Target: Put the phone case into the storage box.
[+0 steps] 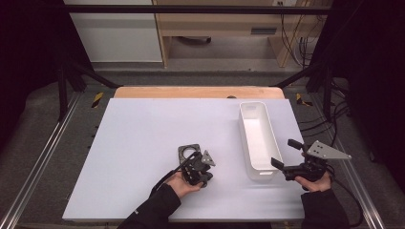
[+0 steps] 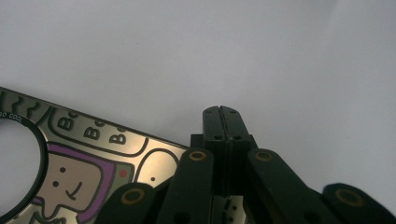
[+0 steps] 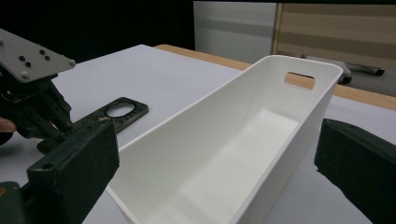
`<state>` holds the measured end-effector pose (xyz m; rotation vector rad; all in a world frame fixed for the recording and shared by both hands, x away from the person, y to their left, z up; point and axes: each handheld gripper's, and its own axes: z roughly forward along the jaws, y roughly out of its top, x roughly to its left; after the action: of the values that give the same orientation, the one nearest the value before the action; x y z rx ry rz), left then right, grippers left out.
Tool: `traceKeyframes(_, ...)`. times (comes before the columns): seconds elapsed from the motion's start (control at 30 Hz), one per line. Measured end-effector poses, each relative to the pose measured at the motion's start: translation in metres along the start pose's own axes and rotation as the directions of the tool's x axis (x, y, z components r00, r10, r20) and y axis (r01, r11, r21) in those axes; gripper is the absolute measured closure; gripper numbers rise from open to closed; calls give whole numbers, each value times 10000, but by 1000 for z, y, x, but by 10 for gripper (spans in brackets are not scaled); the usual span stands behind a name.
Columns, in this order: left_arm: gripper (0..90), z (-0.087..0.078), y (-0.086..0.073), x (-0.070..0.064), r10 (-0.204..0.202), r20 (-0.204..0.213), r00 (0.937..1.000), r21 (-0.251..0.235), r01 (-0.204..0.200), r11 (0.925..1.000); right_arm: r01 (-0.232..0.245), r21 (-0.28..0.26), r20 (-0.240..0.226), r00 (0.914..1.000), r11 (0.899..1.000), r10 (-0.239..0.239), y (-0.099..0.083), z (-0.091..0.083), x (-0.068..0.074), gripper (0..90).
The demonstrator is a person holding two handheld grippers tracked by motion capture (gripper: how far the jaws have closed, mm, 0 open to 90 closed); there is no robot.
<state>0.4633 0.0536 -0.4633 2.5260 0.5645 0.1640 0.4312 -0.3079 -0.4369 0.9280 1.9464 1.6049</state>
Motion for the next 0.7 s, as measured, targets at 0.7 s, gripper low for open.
traceKeyframes(0.7,897,-21,-26,8,-32,-190,9998,492,41,9988,-14,13,0,10000,10000,14,0,0,0,6)
